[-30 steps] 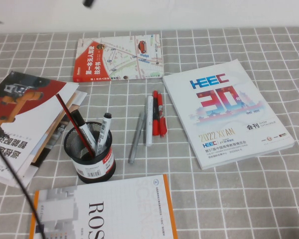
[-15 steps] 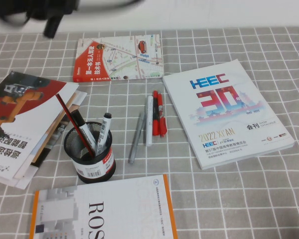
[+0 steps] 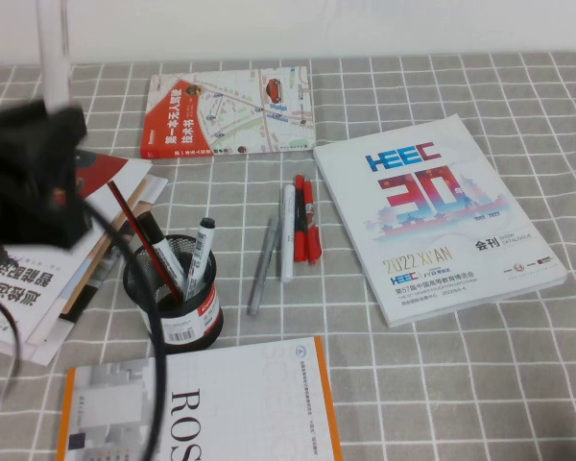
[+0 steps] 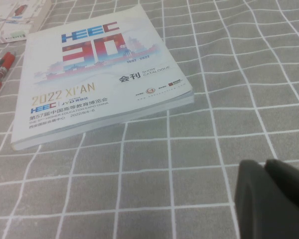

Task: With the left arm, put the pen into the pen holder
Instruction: Place the pen onto the pen holder

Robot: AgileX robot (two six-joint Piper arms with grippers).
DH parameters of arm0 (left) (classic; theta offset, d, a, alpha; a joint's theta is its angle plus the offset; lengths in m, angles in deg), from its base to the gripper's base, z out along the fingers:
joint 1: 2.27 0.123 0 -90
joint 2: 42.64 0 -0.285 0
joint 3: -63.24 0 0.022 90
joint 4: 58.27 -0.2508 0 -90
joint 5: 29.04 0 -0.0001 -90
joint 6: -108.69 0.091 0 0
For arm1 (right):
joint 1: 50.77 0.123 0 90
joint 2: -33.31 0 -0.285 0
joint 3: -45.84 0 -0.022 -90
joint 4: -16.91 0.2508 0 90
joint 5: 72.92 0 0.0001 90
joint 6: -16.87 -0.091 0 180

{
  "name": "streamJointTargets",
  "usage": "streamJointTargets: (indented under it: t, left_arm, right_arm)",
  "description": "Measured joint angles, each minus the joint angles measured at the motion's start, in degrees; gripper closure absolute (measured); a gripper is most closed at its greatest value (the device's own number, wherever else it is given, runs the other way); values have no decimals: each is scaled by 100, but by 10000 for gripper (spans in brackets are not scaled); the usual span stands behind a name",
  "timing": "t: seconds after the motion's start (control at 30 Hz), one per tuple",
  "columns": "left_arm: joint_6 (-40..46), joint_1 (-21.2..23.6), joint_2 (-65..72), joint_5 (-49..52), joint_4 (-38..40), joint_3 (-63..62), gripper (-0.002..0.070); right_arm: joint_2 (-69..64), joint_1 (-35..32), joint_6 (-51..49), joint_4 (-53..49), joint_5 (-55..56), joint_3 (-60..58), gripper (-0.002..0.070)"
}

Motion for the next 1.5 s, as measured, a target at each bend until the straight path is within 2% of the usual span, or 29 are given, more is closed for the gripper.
streamJointTargets:
  t: [0.3, 0.63, 0.9, 1.33, 1.5]
  left_arm:
    - [0, 0, 203, -2511, 38, 1641, 562]
    - [-281, 0, 1136, -3583, 38, 2022, 562]
    - [-511, 0, 1693, -5700, 38, 2866, 562]
    - [-981, 0, 3472, -7405, -211, 2949, 562]
    - [-998, 0, 3947, -7519, -211, 2949, 562]
  right_arm:
    - [0, 0, 0, 0, 0, 0, 692]
    - [0, 0, 0, 0, 0, 0, 692]
    - [0, 0, 0, 0, 0, 0, 692]
    - [0, 0, 0, 0, 0, 0, 692]
    - [0, 0, 0, 0, 0, 0, 692]
